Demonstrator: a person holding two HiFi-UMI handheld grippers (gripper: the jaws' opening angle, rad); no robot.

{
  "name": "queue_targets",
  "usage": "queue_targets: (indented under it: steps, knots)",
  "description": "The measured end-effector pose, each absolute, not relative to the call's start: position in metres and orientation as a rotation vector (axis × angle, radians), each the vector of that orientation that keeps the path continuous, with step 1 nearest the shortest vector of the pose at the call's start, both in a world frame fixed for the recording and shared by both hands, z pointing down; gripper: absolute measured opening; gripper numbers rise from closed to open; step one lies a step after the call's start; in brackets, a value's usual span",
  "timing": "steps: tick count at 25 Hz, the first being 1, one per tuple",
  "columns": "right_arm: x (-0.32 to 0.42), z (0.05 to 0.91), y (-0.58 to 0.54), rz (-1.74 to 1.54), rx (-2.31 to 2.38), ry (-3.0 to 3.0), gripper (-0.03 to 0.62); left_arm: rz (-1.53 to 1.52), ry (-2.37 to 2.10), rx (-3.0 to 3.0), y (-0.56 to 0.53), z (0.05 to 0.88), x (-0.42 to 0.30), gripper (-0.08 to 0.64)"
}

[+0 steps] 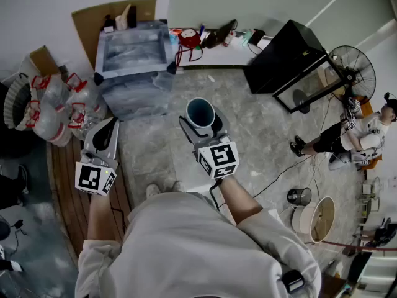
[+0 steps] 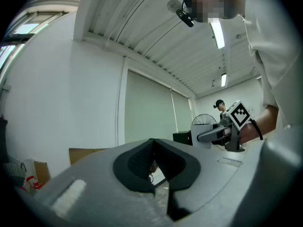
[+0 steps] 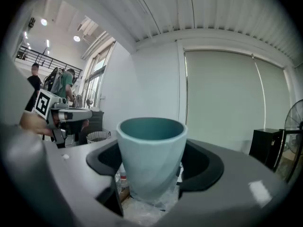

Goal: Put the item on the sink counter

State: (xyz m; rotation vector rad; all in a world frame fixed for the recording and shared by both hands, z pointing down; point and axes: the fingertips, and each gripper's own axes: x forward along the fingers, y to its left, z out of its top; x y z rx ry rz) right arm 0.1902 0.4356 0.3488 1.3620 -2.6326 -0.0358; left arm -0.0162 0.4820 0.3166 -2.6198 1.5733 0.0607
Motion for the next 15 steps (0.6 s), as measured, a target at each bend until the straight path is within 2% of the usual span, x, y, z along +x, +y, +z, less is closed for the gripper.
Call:
queue_targets:
  steps: [15]
  knots:
    - [0.19,0.3488,0.4348,-0.027,1.359,-2.65,0.367,0.057,1.571,-2.628,0.4802,0.3207,-0.0143,0.002]
